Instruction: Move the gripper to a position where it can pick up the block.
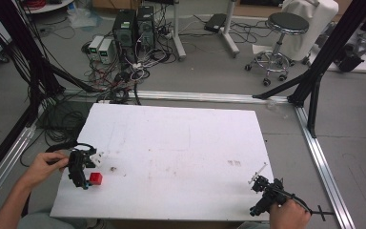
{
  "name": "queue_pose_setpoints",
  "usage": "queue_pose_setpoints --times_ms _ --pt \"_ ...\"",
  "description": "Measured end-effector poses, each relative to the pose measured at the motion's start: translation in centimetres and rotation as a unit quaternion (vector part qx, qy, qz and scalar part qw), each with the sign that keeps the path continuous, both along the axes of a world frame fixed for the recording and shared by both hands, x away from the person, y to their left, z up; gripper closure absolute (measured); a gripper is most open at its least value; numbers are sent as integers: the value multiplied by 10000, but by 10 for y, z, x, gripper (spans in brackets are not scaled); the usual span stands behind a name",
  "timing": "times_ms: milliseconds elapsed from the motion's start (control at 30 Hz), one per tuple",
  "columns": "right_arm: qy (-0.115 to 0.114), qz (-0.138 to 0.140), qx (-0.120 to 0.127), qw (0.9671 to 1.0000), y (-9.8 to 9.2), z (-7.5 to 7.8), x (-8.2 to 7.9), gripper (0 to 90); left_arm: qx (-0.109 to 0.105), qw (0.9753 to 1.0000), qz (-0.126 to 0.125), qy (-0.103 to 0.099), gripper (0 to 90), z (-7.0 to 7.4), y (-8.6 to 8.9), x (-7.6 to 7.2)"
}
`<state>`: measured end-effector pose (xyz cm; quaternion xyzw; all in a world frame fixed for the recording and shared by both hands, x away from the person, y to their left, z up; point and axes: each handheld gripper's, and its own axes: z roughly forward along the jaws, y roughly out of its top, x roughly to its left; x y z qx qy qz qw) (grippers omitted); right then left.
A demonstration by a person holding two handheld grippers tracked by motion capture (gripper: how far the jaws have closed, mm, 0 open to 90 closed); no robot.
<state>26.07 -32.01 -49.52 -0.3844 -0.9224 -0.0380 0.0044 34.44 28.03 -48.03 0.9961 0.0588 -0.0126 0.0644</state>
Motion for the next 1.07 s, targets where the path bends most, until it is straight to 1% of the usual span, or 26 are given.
queue_pose_setpoints --times_ms 100,133,200,233,300,333,367,433,567,700,733,867,1067 --pt "20 4 -7 10000 1 -1 0 23 17 10000 -53 14 239 -2 0 1" --pt "26 10 -24 10000 1 -1 0 23 -11 10000 -60 6 239 -3 0 0" --pt "25 38 -3 10000 1 -1 1 23 -9 9999 -112 51 238 -4 0 1" --pt "29 39 -8 10000 1 -1 1 23 -9 9999 -150 23 239 -5 -1 1" --pt "47 30 -16 10000 1 -1 1 23 -1 9998 -173 30 238 -7 -2 1" --pt "48 32 -16 10000 1 -1 1 23 28 9998 -216 2 239 -7 -3 1" --pt "49 31 -20 10000 1 -1 1 23 55 9997 -242 14 238 -9 -4 2" --pt "43 5 -11 10000 1 -2 0 23 129 9996 -240 -46 239 -12 -5 2" --pt "39 -18 -12 10000 0 -1 0 23 220 9989 -412 -37 239 -18 -8 1" --pt "54 -11 -9 10000 0 -2 0 23 293 9983 -504 -44 241 -25 -10 -2" --pt "65 2 -17 10000 1 -2 0 23 314 9983 -497 -20 241 -26 -10 -3" --pt "75 -1 -29 10000 2 -2 1 23 325 9980 -536 -64 241 -28 -11 -3" --pt "89 15 -26 10000 2 -3 1 23 359 9979 -528 -75 241 -28 -12 -2"
